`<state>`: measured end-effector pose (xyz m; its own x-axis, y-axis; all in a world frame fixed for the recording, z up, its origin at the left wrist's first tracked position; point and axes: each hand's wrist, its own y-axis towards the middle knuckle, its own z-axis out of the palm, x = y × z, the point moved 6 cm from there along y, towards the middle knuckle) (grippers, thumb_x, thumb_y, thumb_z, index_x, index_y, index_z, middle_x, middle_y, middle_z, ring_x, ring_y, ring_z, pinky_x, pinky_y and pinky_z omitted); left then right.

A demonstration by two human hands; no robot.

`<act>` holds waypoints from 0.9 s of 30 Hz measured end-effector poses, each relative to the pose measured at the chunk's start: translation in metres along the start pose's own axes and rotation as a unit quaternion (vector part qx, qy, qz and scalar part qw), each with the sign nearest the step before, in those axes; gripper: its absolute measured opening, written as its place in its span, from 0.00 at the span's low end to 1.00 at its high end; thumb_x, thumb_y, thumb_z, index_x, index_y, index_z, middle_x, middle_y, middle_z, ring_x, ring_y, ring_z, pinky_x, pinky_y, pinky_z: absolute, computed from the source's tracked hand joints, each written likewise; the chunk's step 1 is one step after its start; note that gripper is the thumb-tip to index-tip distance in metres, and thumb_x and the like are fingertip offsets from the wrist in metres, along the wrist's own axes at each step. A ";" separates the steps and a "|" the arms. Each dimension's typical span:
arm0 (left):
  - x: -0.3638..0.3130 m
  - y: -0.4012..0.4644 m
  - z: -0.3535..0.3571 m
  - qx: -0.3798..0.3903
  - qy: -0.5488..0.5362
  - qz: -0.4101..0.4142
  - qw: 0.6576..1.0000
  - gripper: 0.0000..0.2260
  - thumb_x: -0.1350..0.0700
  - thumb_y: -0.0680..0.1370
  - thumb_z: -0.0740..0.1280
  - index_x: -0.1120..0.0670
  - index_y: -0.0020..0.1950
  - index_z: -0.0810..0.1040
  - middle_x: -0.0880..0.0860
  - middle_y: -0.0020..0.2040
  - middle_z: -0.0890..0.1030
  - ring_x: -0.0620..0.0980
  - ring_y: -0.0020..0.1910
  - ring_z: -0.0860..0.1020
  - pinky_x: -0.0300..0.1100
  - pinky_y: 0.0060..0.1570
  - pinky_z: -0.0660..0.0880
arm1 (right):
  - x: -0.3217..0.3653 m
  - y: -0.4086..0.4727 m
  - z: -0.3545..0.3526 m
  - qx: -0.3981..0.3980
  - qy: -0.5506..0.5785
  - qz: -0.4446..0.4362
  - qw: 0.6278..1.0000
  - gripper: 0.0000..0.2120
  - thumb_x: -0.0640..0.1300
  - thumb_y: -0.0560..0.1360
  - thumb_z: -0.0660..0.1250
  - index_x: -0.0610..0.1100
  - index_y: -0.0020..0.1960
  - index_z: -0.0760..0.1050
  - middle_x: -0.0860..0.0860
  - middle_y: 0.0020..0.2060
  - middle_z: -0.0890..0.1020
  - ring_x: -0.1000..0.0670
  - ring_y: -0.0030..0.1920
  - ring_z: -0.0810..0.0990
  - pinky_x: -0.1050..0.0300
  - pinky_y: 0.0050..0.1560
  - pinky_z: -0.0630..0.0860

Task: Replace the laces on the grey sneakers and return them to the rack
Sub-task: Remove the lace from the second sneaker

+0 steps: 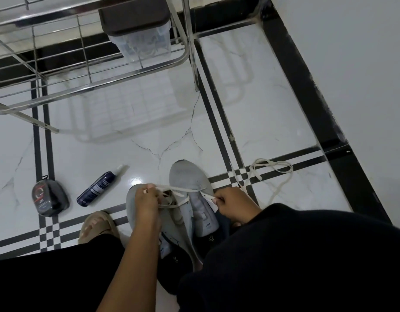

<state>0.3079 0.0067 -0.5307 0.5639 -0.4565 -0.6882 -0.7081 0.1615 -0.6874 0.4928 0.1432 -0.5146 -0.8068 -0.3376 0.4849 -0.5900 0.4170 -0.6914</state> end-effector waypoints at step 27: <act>-0.002 -0.027 0.092 0.196 0.509 0.298 0.783 0.04 0.57 0.77 0.66 0.54 0.44 0.73 0.52 0.51 0.76 0.53 0.49 0.76 0.46 0.48 0.72 | -0.006 -0.001 0.001 -0.028 0.028 0.001 0.999 0.11 0.43 0.79 0.61 0.44 0.60 0.73 0.45 0.48 0.82 0.45 0.51 0.79 0.58 0.51 0.71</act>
<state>0.3651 0.0834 -0.5318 -0.5907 -0.6264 -0.5086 -0.4193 0.7768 -0.4698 0.4982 0.1438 -0.5176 -0.8072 -0.2898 0.5142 -0.5884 0.4641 -0.6621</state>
